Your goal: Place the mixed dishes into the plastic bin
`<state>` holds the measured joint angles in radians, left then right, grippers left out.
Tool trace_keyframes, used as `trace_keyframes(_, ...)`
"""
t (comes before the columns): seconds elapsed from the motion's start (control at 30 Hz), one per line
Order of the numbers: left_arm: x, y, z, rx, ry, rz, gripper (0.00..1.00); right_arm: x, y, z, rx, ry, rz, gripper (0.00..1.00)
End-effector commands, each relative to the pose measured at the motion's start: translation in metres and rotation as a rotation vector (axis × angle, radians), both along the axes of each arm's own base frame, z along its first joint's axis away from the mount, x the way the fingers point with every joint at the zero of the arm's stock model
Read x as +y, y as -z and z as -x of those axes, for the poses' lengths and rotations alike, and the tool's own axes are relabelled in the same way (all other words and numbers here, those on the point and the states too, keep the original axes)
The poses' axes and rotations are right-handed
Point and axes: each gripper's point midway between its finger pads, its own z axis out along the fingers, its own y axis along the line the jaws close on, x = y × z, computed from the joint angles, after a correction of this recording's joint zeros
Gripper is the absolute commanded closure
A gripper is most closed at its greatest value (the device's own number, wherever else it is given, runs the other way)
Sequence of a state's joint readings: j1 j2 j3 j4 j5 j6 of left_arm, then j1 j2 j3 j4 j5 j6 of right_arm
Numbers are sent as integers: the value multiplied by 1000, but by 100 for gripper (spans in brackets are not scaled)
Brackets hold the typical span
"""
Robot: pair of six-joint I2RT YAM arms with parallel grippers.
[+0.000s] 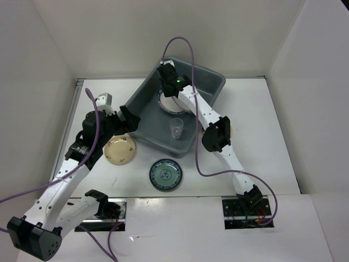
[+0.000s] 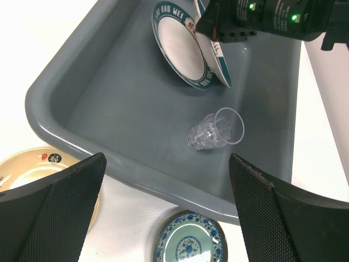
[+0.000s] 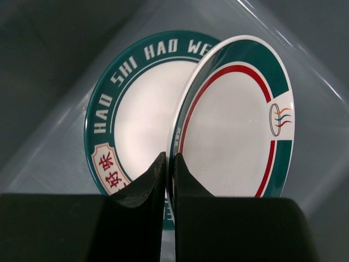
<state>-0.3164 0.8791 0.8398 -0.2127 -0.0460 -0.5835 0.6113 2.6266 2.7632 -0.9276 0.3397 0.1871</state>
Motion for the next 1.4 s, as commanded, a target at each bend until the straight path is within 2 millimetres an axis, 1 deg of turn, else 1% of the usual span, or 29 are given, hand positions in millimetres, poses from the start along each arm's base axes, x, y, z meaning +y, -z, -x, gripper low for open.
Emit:
trace_keyframes(0.0,-1,-15,1,-29,0,36,0,41,-3,2,-20,-77,-109,94)
trace_keyframes(0.07,-1,-10,2,-21,0,33,0,43,-3,3,-15,-78,-121,94)
trace_keyframes(0.1,-2,-10,2,-20,9,36,0,52,2,7,-8,-98,-127,93)
trace_keyframes(0.17,-3,-8,1,-11,9,33,0,54,3,8,-4,-105,-132,92)
trace_keyframes(0.27,-3,-8,1,-11,9,33,0,67,16,17,24,-138,-131,90)
trace_keyframes(0.33,-3,-8,1,-11,9,33,0,67,17,17,24,-138,-131,84)
trace_keyframes(0.37,-3,-8,1,-8,6,41,0,69,23,18,38,-146,-132,82)
trace_keyframes(0.43,-3,-8,1,-8,6,41,0,76,24,23,45,-165,-139,76)
trace_keyframes(0.47,-3,-8,1,-8,6,41,0,76,30,23,54,-164,-133,75)
trace_keyframes(0.53,-3,-8,1,-8,6,41,0,77,31,24,58,-171,-138,69)
trace_keyframes(0.57,-3,-8,1,-8,6,41,0,84,31,29,66,-181,-152,68)
trace_keyframes(0.67,-5,-8,2,-7,15,44,0,87,22,28,54,-191,-170,63)
trace_keyframes(0.73,-5,-8,2,-5,12,52,0,93,0,31,19,-203,-194,61)
trace_keyframes(0.77,-5,-8,2,-4,12,52,0,92,-6,31,11,-204,-199,60)
trace_keyframes(0.8,-5,-4,2,4,12,49,0,93,-19,30,-10,-206,-214,58)
trace_keyframes(0.83,-5,-4,2,4,12,49,0,91,-41,32,-35,-209,-231,56)
trace_keyframes(0.93,-5,-1,2,4,12,49,0,79,-80,32,-105,-171,-236,49)
trace_keyframes(0.97,-5,-1,2,4,12,49,0,68,-110,34,-153,-140,-238,45)
trace_keyframes(1.03,-5,-1,2,4,12,49,0,52,-143,37,-213,-103,-231,39)
trace_keyframes(1.07,0,1,1,14,-11,52,0,35,-172,42,-260,-56,-224,39)
trace_keyframes(1.1,-1,4,0,24,-11,49,0,21,-183,41,-271,-9,-234,38)
trace_keyframes(1.13,4,12,-1,53,-39,30,0,0,-184,35,-269,46,-224,38)
trace_keyframes(1.17,5,7,-2,44,-52,42,0,-16,-190,34,-273,91,-221,38)
trace_keyframes(1.2,8,4,-2,44,-66,36,0,-43,-218,40,-312,147,-237,38)
trace_keyframes(1.23,10,9,-3,61,-78,26,0,-61,-196,37,-265,213,-213,36)
trace_keyframes(1.27,14,5,-4,61,-107,29,0,-95,-194,30,-266,293,-204,36)
trace_keyframes(1.3,17,3,-5,59,-120,25,0,-121,-228,37,-334,340,-259,36)
trace_keyframes(1.33,18,0,-5,62,-136,33,0,-143,-187,39,-257,407,-232,36)
trace_keyframes(1.37,21,0,-5,62,-146,33,0,-163,-182,41,-243,449,-249,36)
